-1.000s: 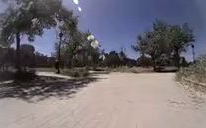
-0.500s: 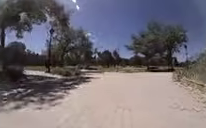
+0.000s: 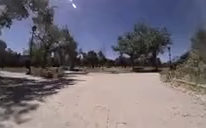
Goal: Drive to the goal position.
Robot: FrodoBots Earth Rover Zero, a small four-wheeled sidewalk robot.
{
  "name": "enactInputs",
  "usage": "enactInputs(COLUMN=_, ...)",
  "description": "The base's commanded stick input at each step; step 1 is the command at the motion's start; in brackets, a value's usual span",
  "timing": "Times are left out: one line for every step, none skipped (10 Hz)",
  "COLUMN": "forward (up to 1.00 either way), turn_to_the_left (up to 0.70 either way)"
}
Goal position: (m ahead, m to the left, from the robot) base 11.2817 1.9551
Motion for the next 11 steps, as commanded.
enactInputs(forward=1.00, turn_to_the_left=-0.18)
enactInputs(forward=1.00, turn_to_the_left=0.00)
enactInputs(forward=1.00, turn_to_the_left=0.00)
enactInputs(forward=1.00, turn_to_the_left=0.00)
enactInputs(forward=1.00, turn_to_the_left=0.00)
enactInputs(forward=1.00, turn_to_the_left=0.00)
enactInputs(forward=1.00, turn_to_the_left=0.00)
enactInputs(forward=1.00, turn_to_the_left=0.00)
enactInputs(forward=1.00, turn_to_the_left=0.00)
enactInputs(forward=1.00, turn_to_the_left=0.00)
enactInputs(forward=1.00, turn_to_the_left=0.00)
